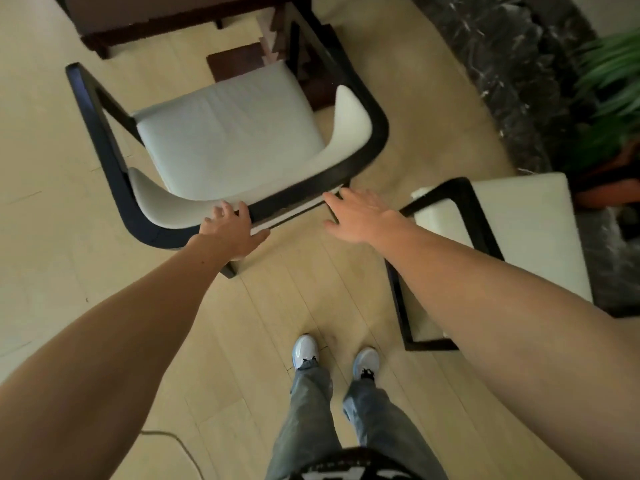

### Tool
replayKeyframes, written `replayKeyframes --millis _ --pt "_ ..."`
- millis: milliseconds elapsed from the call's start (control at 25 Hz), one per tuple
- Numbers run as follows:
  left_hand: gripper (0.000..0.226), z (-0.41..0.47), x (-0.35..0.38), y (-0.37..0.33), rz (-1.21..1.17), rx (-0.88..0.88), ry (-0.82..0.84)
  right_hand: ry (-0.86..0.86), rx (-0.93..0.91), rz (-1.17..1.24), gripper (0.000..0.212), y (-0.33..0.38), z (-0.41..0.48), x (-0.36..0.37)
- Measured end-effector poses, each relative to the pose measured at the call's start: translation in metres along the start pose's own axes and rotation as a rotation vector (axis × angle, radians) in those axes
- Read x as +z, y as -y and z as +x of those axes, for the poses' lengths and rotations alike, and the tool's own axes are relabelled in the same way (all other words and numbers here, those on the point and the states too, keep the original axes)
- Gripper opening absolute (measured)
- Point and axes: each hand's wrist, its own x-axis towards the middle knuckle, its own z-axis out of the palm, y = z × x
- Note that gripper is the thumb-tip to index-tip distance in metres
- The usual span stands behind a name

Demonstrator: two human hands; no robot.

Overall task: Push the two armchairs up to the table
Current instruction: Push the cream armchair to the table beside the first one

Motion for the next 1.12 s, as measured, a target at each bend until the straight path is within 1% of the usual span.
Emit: replayKeyframes --millis 160,280,440,520,680,800,1000,1120 --pt "0.080 -0.035 -0.012 -0.027 0.045 0.227 -0.039 -0.072 0.052 0.087 0.062 -0.018 -0.065 -0.001" --pt "0.080 -0.058 -0.021 -0.069 0.067 0.348 -0.075 -0.099 0.112 0.163 0.063 -0.038 -0.112 0.003" --pt "0.080 -0.083 -0.036 -0.136 0.080 0.518 -0.160 -0.092 0.193 0.271 0.048 -0.076 -0.178 0.024" --pt "0.080 -0.099 -0.039 -0.178 0.044 0.592 -0.204 -0.102 0.229 0.277 0.053 -0.104 -0.218 0.041" --pt "0.079 -0.129 -0.034 -0.275 -0.094 0.665 -0.276 -0.173 0.307 0.245 0.062 -0.172 -0.300 0.078" --pt "0.082 -0.158 -0.026 -0.361 -0.129 0.704 -0.319 -0.257 0.413 0.241 0.067 -0.226 -0.371 0.114" --pt "0.072 -0.210 -0.006 -0.497 -0.180 0.765 -0.377 -0.367 0.562 0.217 0.070 -0.305 -0.490 0.172" --pt "0.069 -0.232 0.009 -0.565 -0.182 0.794 -0.400 -0.387 0.622 0.226 0.078 -0.344 -0.546 0.205"
